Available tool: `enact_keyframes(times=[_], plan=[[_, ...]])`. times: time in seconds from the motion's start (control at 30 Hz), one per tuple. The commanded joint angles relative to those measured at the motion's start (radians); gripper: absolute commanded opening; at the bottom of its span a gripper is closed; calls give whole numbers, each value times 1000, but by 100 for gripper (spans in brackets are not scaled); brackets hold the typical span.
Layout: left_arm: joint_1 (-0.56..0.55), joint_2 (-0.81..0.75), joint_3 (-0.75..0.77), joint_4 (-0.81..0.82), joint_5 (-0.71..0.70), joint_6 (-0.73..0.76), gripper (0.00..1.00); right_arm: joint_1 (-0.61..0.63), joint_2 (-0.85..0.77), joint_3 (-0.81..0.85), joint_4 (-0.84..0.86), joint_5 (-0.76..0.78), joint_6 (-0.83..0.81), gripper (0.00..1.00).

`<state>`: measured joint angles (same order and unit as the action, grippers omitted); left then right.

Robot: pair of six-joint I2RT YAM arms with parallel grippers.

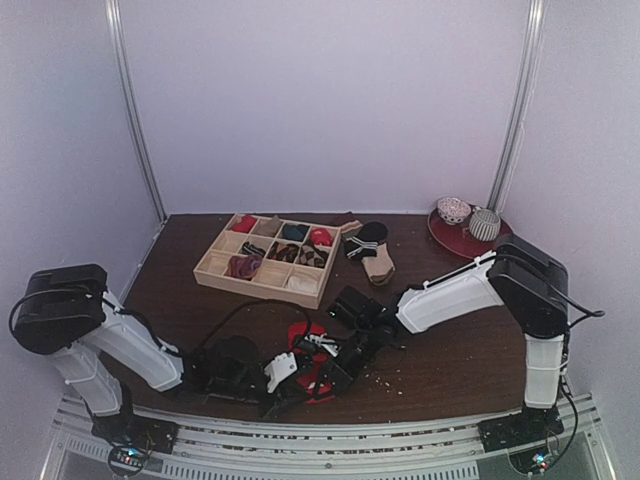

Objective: Roll the socks
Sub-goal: Roll a pair of socks at the center of the board.

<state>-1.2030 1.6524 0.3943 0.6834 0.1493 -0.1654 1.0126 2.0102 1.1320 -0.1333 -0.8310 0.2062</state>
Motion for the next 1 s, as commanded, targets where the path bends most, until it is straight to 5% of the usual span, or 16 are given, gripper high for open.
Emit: enact_keyframes(times=[0.0, 0.3, 0.5, 0.97], plan=[[-1, 15, -5, -3, -17, -52, 1, 5, -53, -68, -59, 59, -74, 26], [1, 20, 36, -246, 8, -263, 0, 34, -408, -259, 184, 284, -198, 37], [15, 45, 83, -356, 108, -327, 0, 226, -608, -497, 442, 606, -553, 50], [42, 42, 58, -343, 200, -332, 0, 301, -345, -426, 495, 771, -741, 50]])
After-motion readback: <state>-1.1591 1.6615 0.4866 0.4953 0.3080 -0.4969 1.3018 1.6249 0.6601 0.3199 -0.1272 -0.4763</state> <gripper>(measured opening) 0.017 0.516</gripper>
